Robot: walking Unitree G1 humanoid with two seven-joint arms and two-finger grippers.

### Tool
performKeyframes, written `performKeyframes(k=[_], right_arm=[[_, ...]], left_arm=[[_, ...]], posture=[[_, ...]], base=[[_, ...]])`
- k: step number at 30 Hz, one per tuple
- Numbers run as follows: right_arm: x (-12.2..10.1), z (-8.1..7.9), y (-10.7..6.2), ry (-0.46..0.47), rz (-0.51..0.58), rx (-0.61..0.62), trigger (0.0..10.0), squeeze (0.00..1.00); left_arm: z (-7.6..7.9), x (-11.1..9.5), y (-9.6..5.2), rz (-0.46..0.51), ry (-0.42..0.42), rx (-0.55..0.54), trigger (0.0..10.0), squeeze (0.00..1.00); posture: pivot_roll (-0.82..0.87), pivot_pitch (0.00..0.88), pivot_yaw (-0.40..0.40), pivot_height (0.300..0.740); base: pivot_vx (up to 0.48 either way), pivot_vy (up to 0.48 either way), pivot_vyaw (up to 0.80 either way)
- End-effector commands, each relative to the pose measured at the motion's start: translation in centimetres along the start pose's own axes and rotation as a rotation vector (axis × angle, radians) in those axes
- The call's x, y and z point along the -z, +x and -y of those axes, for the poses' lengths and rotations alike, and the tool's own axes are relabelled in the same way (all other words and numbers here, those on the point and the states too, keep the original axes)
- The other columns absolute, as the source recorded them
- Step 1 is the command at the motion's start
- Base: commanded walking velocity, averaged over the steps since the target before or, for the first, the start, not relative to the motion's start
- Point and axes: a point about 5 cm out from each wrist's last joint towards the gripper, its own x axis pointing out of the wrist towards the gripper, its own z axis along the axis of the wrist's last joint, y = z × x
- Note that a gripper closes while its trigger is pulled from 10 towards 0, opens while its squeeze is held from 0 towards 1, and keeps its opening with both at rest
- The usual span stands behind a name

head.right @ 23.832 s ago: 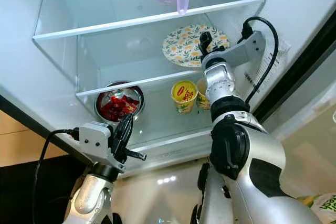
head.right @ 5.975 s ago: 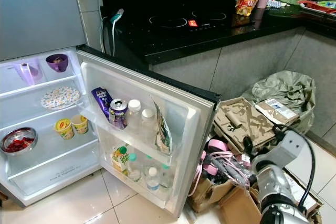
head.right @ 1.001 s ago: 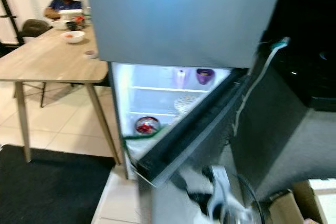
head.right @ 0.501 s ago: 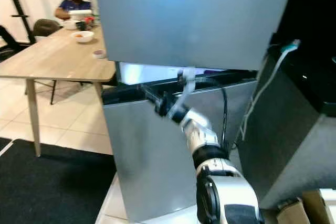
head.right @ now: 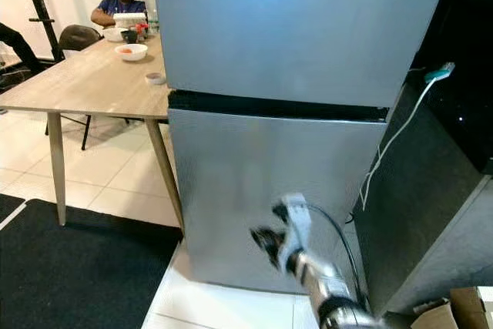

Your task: Restocking fridge

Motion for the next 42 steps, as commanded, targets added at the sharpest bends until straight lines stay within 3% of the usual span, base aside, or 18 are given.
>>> performKeyframes(k=[1,3,9,11,18,27,35,42], right_arm=[[1.3,0.5,-0.4,0.002,-0.065,0.052,10.0,0.00],[5.4,2.5,-2.6,-0.057,-0.250,0.216,10.0,0.00],[8.6,3.7,-4.7,-0.123,-0.395,0.302,10.0,0.00],[11.0,4.5,-6.7,-0.170,-0.515,0.350,10.0,0.00],[12.6,4.7,-8.0,-0.296,-0.623,0.335,10.0,0.00],[12.5,4.6,-7.7,-0.371,-0.645,0.324,10.0,0.00],[12.5,4.4,-7.5,-0.388,-0.647,0.324,10.0,0.00],[13.7,4.4,-8.3,-0.396,-0.690,0.339,10.0,0.00]], left_arm=[[-0.2,0.3,-0.1,-0.013,-0.006,-0.007,10.0,0.00],[-0.2,0.4,-0.1,-0.014,-0.003,-0.007,10.0,0.00],[-0.1,0.4,-0.1,-0.016,-0.002,-0.003,10.0,0.00],[0.1,0.5,0.0,-0.026,0.016,0.006,10.0,0.00],[0.2,0.8,-0.1,-0.042,0.030,0.019,10.0,0.00],[0.2,1.0,-0.1,-0.051,0.030,0.021,10.0,0.00],[-0.1,1.2,-0.2,-0.060,0.048,0.011,10.0,0.00],[-1.0,1.7,-0.4,-0.063,0.039,-0.007,10.0,0.00]], posture=[[-0.07,0.000,-0.022,0.740],[-0.07,0.000,-0.021,0.740],[-0.07,0.000,-0.021,0.740],[-0.08,0.000,-0.021,0.740],[-0.09,0.000,-0.021,0.740],[-0.09,0.000,-0.020,0.740],[-0.09,0.000,-0.007,0.740],[-0.08,0.000,-0.006,0.740]], base=[[0.000,0.000,0.00],[0.000,0.000,0.66],[0.000,0.000,0.78],[0.000,0.000,0.78],[0.000,0.000,0.78],[0.000,0.000,0.78],[0.000,0.000,0.78],[0.000,0.000,0.78]])
